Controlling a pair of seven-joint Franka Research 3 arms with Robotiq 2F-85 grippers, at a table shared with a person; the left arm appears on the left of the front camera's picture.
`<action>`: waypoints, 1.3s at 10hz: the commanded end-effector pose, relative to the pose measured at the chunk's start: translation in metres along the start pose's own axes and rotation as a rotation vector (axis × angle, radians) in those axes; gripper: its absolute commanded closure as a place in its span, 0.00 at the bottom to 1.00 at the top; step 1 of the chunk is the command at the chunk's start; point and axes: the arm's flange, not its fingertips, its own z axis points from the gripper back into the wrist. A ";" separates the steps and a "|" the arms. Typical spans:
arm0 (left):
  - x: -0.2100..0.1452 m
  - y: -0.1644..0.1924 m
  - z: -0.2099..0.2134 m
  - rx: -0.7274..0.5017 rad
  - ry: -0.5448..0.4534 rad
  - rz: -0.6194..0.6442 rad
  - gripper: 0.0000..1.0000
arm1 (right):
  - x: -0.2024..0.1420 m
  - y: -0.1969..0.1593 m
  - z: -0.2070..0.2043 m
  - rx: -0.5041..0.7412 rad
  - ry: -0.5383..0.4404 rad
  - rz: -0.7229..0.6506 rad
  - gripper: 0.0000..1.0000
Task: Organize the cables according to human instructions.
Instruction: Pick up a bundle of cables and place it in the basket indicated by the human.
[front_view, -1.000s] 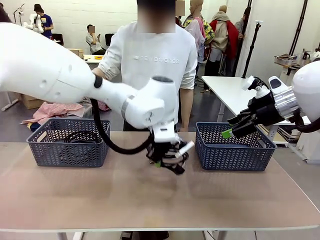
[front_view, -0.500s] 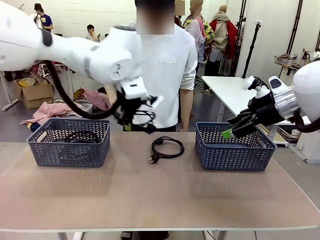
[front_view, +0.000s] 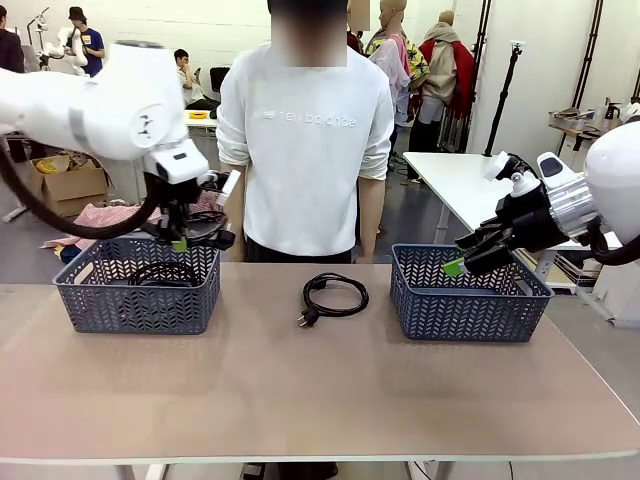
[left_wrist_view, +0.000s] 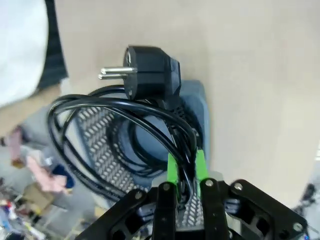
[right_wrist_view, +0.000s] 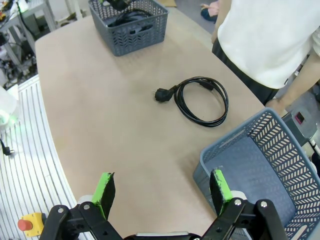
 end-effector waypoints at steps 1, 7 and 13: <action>-0.022 -0.014 -0.003 0.032 -0.047 0.067 1.00 | 0.000 -0.004 -0.002 0.018 -0.029 0.015 0.00; -0.030 -0.005 -0.007 0.006 -0.023 0.072 1.00 | 0.000 -0.004 -0.002 0.018 -0.029 0.015 0.00; -0.057 0.004 -0.029 -0.020 -0.015 0.098 0.85 | 0.000 -0.004 -0.002 0.018 -0.029 0.015 0.00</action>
